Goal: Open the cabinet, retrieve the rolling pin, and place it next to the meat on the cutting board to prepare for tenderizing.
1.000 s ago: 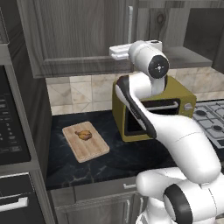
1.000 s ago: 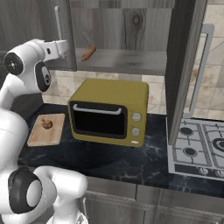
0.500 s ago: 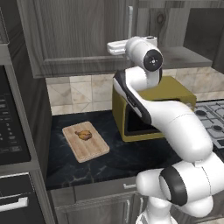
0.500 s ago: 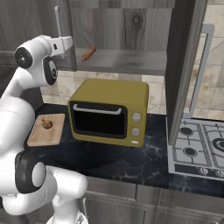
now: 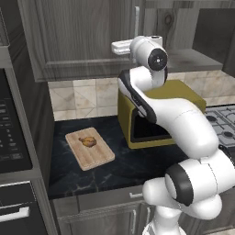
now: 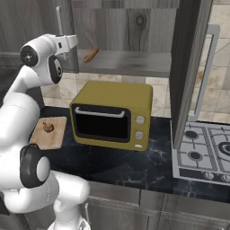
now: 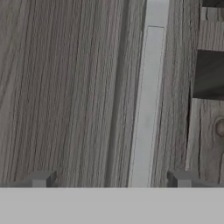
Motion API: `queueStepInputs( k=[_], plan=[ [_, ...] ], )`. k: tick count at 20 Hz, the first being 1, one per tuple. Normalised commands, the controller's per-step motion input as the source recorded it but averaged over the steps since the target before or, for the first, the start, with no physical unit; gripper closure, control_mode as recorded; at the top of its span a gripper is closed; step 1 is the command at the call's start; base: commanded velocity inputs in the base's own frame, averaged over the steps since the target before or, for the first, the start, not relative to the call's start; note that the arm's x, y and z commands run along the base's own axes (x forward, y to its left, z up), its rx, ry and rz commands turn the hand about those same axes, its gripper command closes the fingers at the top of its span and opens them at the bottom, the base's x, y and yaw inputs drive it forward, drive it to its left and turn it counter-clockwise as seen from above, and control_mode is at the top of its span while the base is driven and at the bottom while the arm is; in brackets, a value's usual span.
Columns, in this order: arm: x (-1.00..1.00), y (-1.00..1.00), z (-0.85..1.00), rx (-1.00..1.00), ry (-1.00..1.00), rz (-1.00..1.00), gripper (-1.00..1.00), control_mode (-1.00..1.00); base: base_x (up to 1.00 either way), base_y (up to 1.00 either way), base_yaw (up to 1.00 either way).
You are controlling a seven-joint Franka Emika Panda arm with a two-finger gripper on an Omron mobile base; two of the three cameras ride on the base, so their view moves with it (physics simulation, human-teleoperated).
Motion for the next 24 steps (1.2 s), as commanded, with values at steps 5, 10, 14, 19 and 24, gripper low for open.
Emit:
queueStepInputs(
  k=[5,10,14,19,24],
  plan=[
    [0.20,0.00,0.01,0.00,0.00,0.00,1.00,-1.00,0.00,0.00,0.00],
    [0.18,0.00,0.00,0.00,0.00,0.00,1.00,-1.00,0.00,0.00,0.00],
    [0.10,0.00,0.00,0.00,0.00,0.00,1.00,-1.00,0.00,0.00,0.00],
    [0.01,0.00,0.00,0.00,0.00,0.00,1.00,-1.00,0.00,0.00,0.00],
    [0.00,0.04,0.00,0.00,0.00,0.00,1.00,-1.00,0.00,0.00,0.00]
  ],
)
